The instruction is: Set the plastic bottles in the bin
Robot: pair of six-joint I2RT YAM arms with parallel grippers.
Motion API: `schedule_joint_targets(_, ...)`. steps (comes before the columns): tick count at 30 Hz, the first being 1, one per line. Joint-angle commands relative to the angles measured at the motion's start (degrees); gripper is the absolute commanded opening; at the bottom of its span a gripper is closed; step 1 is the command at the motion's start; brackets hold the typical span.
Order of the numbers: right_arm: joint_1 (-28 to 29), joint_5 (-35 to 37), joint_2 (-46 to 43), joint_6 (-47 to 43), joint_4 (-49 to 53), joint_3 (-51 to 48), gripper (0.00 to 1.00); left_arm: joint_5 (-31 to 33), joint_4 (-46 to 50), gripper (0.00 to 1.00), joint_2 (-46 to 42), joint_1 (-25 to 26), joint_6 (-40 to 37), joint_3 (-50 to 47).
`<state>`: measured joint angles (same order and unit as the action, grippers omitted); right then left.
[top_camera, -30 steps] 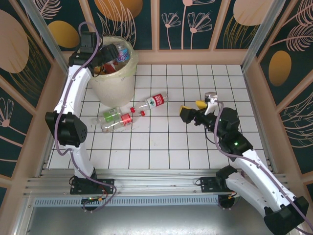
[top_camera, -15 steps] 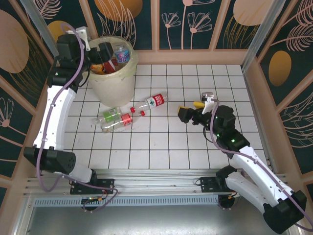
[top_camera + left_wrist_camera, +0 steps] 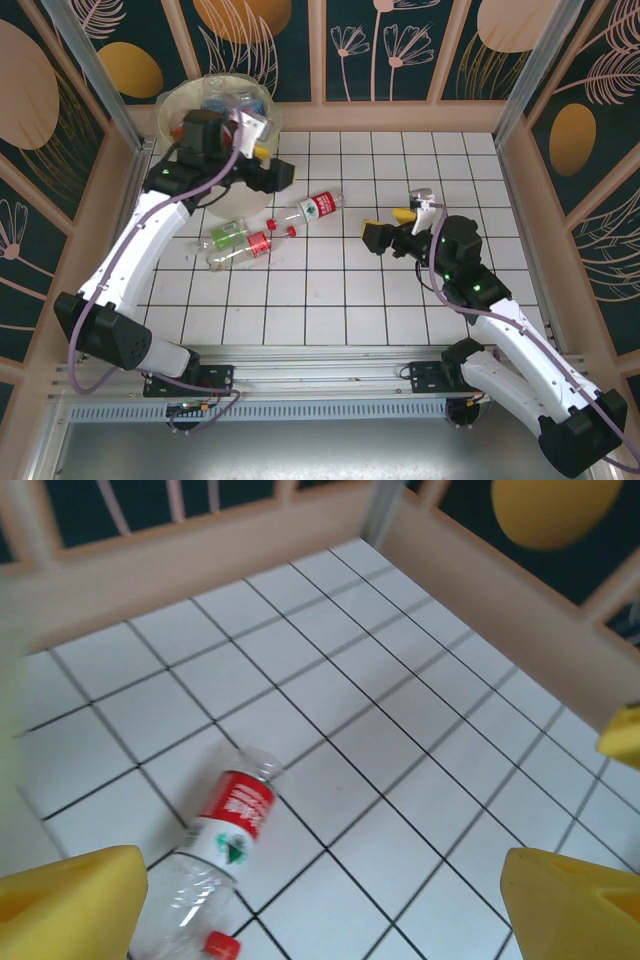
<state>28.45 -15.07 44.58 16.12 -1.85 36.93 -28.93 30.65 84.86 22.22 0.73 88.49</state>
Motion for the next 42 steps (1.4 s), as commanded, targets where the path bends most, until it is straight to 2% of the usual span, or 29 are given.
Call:
schedule_joint_targets(1,-0.1,-1.2,-1.7,-1.4,0.2,-0.2,0.99,3.3,0.3,0.91,3.5,3.7,-4.3,-0.4)
schedule_joint_targets(4,-0.1,-0.8,-2.5,-1.3,0.8,-0.7,0.99,6.7,1.0,0.91,7.9,6.7,-5.6,1.7)
schedule_joint_targets(10,-0.1,-0.9,-3.4,-1.1,1.8,-0.9,0.99,18.8,4.9,0.9,20.0,11.3,-10.1,8.8)
schedule_joint_targets(23,-0.1,-2.0,-3.8,-0.7,1.8,-1.8,0.99,28.7,7.8,0.93,38.6,12.0,-17.7,18.3)
schedule_joint_targets(31,-0.1,-3.4,-3.3,-0.7,2.0,-1.9,0.99,32.0,5.5,0.95,46.5,12.0,-18.7,22.3)
schedule_joint_targets(37,-0.1,-3.2,-3.3,-0.7,2.1,-1.9,0.99,30.6,8.3,0.94,51.9,11.9,-19.1,27.6)
schedule_joint_targets(42,-0.1,-2.9,-3.2,-0.7,2.1,-2.0,0.99,27.5,9.3,0.88,54.4,11.9,-18.5,29.8)
